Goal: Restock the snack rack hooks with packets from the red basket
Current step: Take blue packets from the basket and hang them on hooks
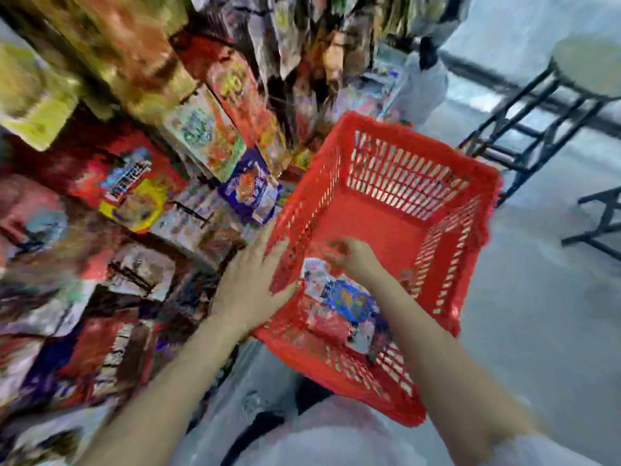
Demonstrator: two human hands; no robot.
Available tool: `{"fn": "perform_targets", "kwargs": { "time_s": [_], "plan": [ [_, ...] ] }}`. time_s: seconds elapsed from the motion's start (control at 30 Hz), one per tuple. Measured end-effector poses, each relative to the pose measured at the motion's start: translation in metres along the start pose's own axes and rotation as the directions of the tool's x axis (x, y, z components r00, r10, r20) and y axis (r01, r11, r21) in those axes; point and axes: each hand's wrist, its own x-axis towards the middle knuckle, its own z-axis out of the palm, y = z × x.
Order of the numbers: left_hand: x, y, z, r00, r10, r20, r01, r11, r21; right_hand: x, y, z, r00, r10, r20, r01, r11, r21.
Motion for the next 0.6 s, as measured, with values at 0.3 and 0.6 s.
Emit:
{"fn": "perform_targets", "kwargs": {
  "time_s": [0.3, 0.6],
  "plan": [
    [0.0, -0.001, 0.009, 0.998, -0.014, -0.067, 0.017, 0.999, 0.037, 0.017, 0.046, 0.063, 0.949, 0.269, 0.167, -0.187, 0.902, -0.389],
    [-0.004, 0.005, 0.002, 0.997, -0.07, 0.03, 0.069, 0.997, 0.032, 0.002, 0.049, 0.062, 0.907, 0.279, 0.315, -0.269, 0.96, -0.075]
  ]
}}
